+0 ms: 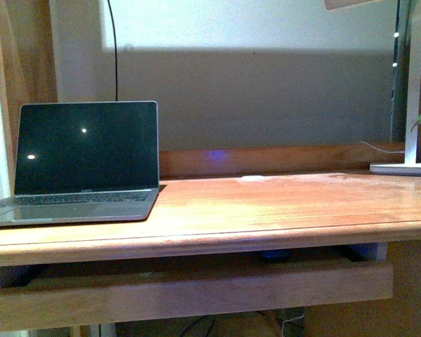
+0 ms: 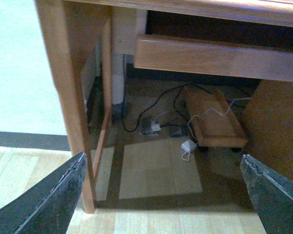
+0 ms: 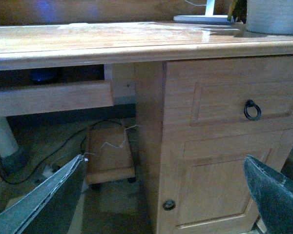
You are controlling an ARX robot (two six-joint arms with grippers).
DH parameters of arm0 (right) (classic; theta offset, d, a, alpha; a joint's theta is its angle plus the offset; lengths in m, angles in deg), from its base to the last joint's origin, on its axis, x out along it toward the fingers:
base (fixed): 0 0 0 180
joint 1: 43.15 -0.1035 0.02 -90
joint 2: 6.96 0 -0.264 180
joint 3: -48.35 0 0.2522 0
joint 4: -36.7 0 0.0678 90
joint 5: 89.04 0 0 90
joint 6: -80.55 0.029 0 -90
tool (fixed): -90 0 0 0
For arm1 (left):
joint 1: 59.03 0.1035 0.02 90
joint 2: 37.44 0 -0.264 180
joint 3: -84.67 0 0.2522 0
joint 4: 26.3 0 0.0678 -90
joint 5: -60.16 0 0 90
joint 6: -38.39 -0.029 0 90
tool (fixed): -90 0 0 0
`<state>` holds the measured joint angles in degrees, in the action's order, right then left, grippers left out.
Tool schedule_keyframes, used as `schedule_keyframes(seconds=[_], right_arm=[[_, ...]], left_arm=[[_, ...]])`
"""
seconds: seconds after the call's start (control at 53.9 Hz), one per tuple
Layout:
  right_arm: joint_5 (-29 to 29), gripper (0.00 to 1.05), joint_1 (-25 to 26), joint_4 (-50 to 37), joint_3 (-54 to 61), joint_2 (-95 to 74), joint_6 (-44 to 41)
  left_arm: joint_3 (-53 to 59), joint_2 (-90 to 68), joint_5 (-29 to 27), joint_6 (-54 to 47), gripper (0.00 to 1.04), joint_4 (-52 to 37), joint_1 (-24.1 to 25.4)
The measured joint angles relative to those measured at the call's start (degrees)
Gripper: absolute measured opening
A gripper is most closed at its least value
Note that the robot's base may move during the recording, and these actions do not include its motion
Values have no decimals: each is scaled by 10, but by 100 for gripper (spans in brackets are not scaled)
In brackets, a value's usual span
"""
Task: Place mouse
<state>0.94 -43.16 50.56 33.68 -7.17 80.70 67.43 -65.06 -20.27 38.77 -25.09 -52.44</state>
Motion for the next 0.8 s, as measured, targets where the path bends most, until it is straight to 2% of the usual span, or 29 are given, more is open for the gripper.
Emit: schedule_keyframes(seconds=[0.056,0.13,0.223,0.371,0.575,0.798], right_arm=[[0,97,0,0,0,0,0],[0,97,0,0,0,0,0],[0,97,0,0,0,0,0],[0,97,0,0,0,0,0],[0,97,0,0,0,0,0],[0,97,0,0,0,0,0]], left_arm=[[-22,-90,35,-34,97,-67,36],[-54,-196,53,-80,97,-143,56],[-93,-319,72,-169,97,-238,56],[-164,-516,73,-344,97,-388,30],[-237,-666,83,-502,97,-456,-13],[-286,-743,97,-594,97,-464,-45]])
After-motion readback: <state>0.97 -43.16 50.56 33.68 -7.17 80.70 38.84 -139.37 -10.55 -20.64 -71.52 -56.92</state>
